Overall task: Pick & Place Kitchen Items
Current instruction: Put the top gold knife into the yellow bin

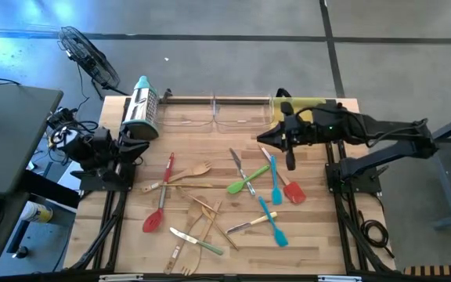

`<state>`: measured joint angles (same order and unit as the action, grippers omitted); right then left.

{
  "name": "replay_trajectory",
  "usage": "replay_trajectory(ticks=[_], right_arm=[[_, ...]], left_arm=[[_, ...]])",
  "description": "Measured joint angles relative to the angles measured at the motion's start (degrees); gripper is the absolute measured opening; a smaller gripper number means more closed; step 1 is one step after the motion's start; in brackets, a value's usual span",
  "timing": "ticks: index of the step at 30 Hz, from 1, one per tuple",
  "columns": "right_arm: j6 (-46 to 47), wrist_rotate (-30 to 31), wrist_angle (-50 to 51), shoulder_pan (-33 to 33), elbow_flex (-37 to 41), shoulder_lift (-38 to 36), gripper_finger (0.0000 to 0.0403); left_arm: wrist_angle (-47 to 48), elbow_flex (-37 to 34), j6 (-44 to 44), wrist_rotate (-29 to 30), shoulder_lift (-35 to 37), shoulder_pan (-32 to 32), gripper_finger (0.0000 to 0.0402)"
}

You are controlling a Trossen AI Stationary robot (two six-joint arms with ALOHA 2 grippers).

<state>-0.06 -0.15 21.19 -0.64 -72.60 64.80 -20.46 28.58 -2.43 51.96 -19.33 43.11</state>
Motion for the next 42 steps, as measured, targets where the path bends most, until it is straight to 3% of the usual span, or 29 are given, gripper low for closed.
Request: replay_trajectory(ticks=[5,10,15,17,22,27,31,35,39,42], right_arm=[[0.00,-0.43,0.04,0.02,0.00,0.02,0.0025],[0.00,-0.43,0.06,0.02,0.00,0.00,0.0025],[-0.01,0.31,1.17,0.02,0.00,0.00,0.0025],[-0.04,0.44,1.98,0.02,0.00,0.00,0.0025],[0.00,0.42,4.17,0.02,0.00,0.00,0.0025],[0.27,0.16,5.55,0.02,0.00,0.00,0.0025],[1.94,0.16,5.66,0.02,0.00,0.00,0.0025],[1.95,-0.02,6.06,0.02,0.00,0.00,0.0025],[1.97,-0.04,7.03,0.02,0.00,0.00,0.0025],[1.97,-0.02,7.30,0.02,0.00,0.00,0.0025]], left_arm=[[-0.80,0.00,-1.93,1.56,-0.02,0.00,0.0124],[-0.84,0.00,0.75,15.14,-0.39,0.00,0.0188],[-6.74,0.02,2.64,30.19,-0.28,0.00,0.0206],[-7.34,0.72,3.58,28.94,-0.26,0.02,0.0205],[-2.42,7.48,7.58,19.62,-2.91,0.04,0.0193],[20.80,21.50,6.51,19.14,-9.83,0.04,0.0180],[45.31,34.43,-3.35,15.92,-17.22,0.04,0.0177],[70.42,45.83,-15.85,6.90,-25.28,0.02,0.0177],[89.52,53.09,-25.91,1.20,-32.35,0.02,0.0177],[97.22,54.82,-28.89,-0.93,-36.31,-0.01,0.0177]])
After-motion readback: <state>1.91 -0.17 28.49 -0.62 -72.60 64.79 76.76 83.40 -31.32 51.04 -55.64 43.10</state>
